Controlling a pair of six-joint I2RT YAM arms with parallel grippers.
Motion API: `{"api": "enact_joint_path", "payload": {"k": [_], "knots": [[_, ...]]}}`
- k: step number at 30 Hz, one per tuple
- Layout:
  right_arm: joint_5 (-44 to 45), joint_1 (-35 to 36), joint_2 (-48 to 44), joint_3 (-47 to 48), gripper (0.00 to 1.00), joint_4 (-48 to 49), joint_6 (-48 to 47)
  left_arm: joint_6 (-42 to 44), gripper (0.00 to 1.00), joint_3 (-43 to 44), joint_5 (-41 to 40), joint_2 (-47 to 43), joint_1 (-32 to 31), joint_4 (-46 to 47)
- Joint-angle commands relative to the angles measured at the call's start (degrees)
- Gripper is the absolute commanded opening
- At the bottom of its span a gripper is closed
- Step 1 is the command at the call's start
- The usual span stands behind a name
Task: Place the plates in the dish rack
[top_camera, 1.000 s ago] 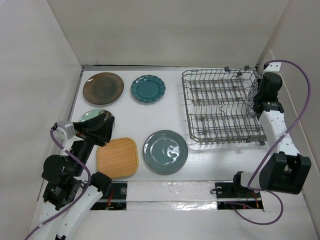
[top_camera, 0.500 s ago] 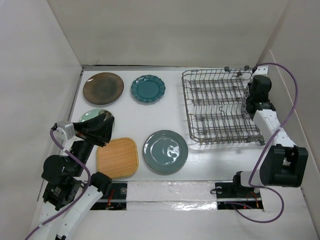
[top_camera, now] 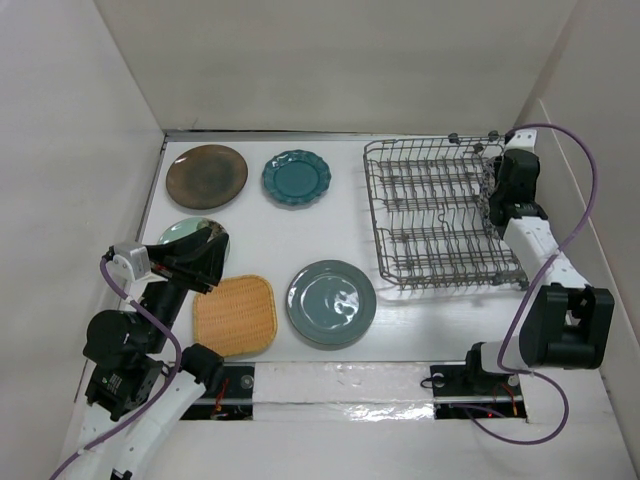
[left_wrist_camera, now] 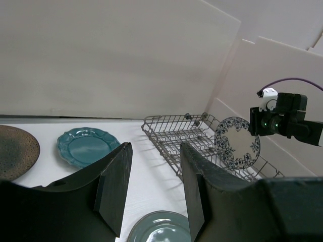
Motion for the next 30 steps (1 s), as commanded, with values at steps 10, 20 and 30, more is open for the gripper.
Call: {"api": "enact_joint_path", "payload": {"k": [10, 20, 30], "knots": [[-11.66, -2.3, 1.97, 19.19, 0.71, -9.92, 17.7, 0.57, 0.4, 0.93, 0.05, 1.09, -0.32, 1.92], [-12.82, 17.8, -2.6, 26.05, 0.19, -8.97, 31.15, 0.57, 0.34, 1.01, 0.13, 2.23, -0.32, 1.83], [-3.36, 43.99, 17.56, 26.13, 0.0, 8.44, 53.31, 0.48, 0.0, 0.4, -1.53, 3.99, -0.32, 1.65]]}}
